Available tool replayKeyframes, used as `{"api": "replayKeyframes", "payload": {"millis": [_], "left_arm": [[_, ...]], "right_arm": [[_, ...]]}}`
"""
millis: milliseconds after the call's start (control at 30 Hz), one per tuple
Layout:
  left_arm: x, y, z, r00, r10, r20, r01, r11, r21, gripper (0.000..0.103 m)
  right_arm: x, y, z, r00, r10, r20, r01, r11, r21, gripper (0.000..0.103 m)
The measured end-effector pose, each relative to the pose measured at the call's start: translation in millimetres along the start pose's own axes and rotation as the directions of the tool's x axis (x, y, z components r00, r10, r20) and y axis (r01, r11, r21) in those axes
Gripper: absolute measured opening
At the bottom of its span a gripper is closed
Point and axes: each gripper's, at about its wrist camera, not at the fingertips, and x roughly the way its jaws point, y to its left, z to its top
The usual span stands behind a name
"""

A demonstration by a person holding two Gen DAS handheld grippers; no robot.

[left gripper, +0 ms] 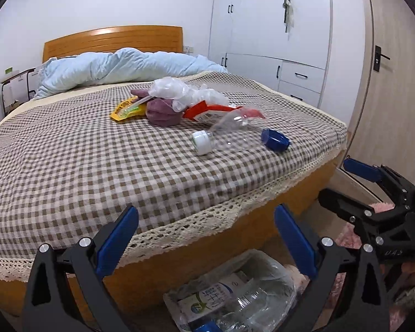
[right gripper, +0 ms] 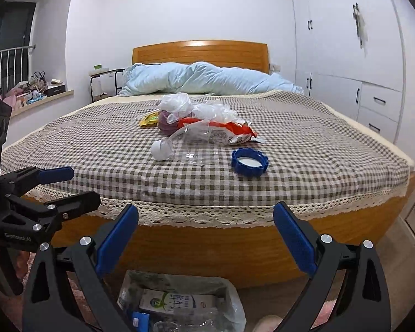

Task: Collect trash
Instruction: 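Reach the right tool to the cut plastic bottle on the bed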

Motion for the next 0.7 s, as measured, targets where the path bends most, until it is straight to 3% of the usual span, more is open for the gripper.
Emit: {"api": "replayKeyframes", "payload": {"millis": [200, 433, 700], "left_arm": [[-12, 0, 0, 0.999, -0.011, 0.041, 0.011, 1.000, -0.006, 0.096], [-14, 1, 0, 0.999, 0.002, 0.048, -0.001, 1.000, -0.011, 0.096], [-5, -3, 5, 0.999, 0.001, 0.040, -0.001, 1.000, 0.000, 0.096]], "right_arm": [[-4, -5, -1, 0.998, -0.060, 0.016, 0.060, 0.998, 0.004, 0.094], [-14, -14, 6, 0.992, -0.080, 0.098, 0.077, 0.996, 0.038, 0.094], [-1, -19, 12, 0.996, -0.089, 0.030, 0.088, 0.996, 0.032, 0.094]]}}
